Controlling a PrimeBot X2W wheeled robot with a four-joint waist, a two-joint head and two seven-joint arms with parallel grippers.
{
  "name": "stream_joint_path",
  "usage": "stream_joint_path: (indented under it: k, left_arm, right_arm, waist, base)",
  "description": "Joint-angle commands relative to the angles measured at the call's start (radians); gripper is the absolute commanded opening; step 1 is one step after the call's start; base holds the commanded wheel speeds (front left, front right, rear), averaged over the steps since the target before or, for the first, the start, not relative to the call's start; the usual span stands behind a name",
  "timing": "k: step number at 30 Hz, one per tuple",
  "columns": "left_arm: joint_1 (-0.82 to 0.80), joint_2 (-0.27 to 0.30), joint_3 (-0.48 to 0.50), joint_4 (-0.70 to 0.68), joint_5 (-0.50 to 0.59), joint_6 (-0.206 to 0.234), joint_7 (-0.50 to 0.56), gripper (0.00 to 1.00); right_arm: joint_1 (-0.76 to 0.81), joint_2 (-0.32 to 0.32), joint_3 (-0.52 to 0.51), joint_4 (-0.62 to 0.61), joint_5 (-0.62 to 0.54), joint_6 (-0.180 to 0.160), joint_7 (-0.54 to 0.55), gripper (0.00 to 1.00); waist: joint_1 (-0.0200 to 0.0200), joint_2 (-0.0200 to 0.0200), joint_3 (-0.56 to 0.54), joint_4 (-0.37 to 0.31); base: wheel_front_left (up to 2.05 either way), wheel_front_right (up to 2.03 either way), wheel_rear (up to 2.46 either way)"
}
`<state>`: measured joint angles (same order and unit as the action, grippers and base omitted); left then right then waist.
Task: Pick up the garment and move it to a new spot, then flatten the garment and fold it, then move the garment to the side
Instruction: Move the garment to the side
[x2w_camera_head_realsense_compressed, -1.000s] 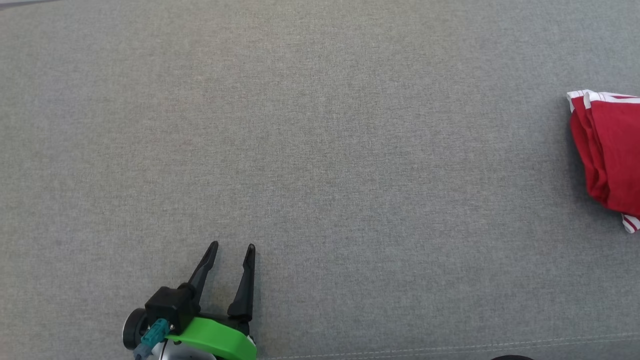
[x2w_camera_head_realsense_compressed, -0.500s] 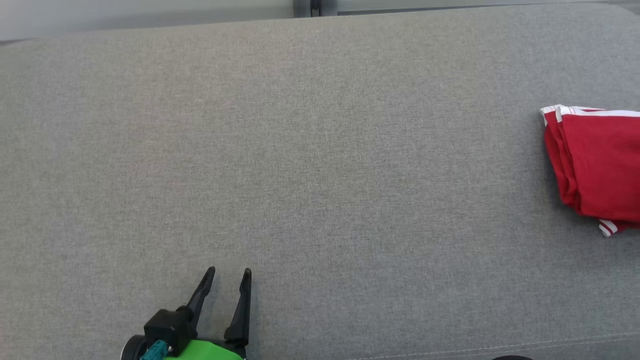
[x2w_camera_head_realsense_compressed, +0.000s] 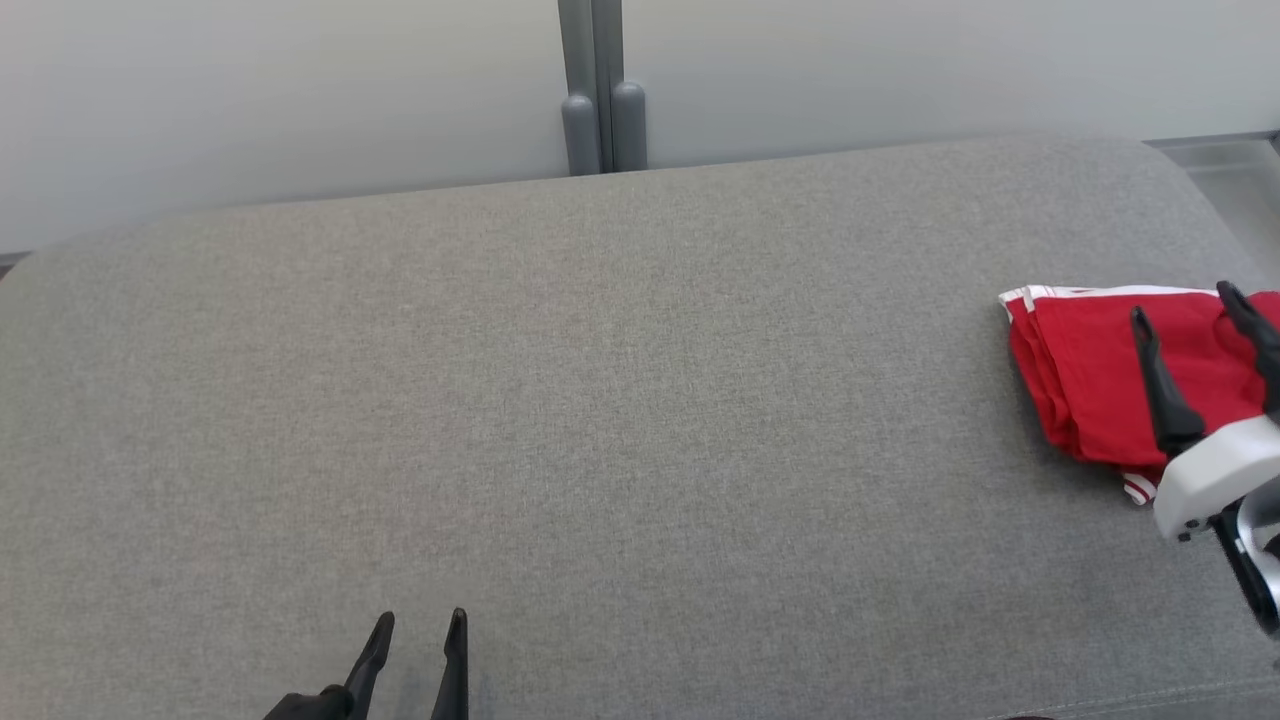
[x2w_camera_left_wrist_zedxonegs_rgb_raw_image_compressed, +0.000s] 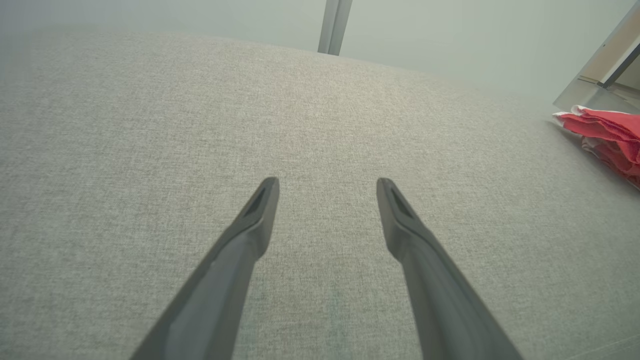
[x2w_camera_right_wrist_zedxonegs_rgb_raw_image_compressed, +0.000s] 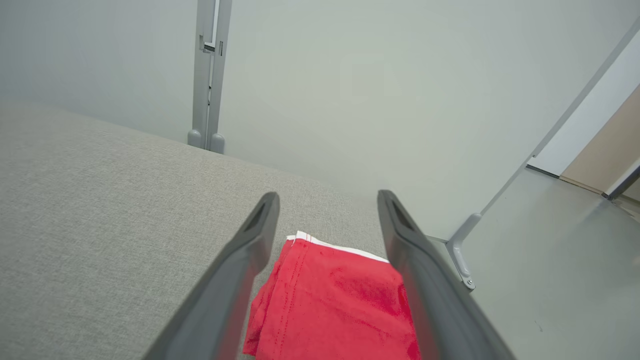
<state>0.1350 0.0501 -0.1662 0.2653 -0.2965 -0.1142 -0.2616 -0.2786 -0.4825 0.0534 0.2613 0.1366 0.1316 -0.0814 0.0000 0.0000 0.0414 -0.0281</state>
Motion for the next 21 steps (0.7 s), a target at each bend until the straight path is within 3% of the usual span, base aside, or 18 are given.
stream_joint_path:
  k: [1,6,13,21]
  left_arm:
    - [0.011,0.002,0.010,-0.005,0.003,0.005,-0.004,1.00]
    - [0.026,0.002,0.039,0.009,0.006,0.008,-0.004,1.00]
    - [0.034,0.002,0.075,0.037,0.018,0.019,-0.003,1.00]
    - [0.055,0.005,0.110,0.057,0.037,0.004,-0.003,1.00]
  right_arm:
    - [0.047,0.025,-0.009,-0.027,0.038,-0.002,-0.025,1.00]
    - [0.186,0.078,-0.019,-0.074,0.079,-0.002,-0.113,1.00]
    - [0.343,0.170,-0.009,-0.027,0.089,-0.002,-0.180,1.00]
    - [0.424,0.300,-0.034,-0.043,-0.030,-0.002,-0.184,1.00]
  waist:
    - [0.0000,0.0000,-0.058,0.002]
    - [0.0000,0.0000,-0.090,0.025]
    - [0.0000,0.0000,-0.129,0.057]
    - [0.0000,0.0000,-0.155,0.068]
  base:
    - [0.00,0.00,0.00]
    - [0.00,0.00,0.00]
    - [0.00,0.00,0.00]
    - [0.00,0.00,0.00]
